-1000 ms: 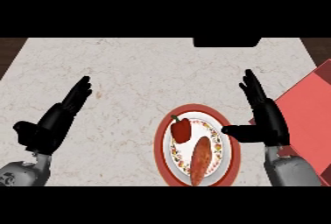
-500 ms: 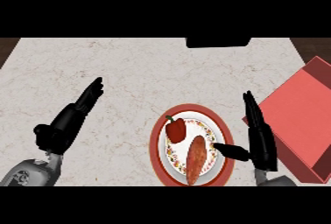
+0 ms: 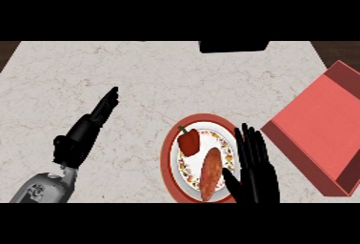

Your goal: Pick the bell pepper from the plate and place it in the cardboard box

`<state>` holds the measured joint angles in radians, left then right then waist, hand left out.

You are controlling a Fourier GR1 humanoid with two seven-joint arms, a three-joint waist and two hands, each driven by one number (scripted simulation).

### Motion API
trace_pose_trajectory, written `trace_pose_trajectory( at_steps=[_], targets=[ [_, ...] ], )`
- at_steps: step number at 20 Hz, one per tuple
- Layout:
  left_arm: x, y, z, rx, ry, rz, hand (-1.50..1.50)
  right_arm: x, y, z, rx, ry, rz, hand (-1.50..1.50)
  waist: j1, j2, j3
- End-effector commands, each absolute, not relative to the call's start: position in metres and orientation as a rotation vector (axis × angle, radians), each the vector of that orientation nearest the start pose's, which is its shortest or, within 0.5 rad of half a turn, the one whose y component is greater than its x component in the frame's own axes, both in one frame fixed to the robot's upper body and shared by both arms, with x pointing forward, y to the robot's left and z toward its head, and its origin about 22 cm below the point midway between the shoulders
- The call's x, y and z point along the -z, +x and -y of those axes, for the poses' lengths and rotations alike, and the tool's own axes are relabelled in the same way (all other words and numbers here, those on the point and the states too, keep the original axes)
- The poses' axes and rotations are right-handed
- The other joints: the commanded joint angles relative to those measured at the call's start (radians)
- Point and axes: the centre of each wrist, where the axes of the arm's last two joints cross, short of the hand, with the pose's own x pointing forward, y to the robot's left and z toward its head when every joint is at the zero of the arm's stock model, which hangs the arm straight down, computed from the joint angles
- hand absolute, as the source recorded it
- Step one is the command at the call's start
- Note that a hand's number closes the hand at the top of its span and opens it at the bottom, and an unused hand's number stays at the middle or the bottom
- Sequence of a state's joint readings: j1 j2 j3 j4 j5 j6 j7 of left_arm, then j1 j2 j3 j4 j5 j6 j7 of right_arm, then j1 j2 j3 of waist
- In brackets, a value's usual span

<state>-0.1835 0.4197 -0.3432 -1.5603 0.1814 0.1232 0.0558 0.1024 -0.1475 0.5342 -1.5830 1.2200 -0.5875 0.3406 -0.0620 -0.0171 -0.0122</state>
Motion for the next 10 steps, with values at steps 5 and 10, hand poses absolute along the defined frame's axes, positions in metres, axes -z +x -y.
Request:
trace_pose_trajectory(
  at_steps=[5,10],
  targets=[
    [-0.040,0.272,-0.208,0.431,-0.012,1.592,0.00,-0.038,0.138,0.074,-0.880,-1.053,1.373,-1.50,0.029,0.010,0.007],
    [-0.036,0.271,-0.201,0.452,-0.051,1.587,0.00,-0.073,0.123,0.044,-0.883,-1.020,1.272,-1.50,0.064,0.017,0.011]
  ],
)
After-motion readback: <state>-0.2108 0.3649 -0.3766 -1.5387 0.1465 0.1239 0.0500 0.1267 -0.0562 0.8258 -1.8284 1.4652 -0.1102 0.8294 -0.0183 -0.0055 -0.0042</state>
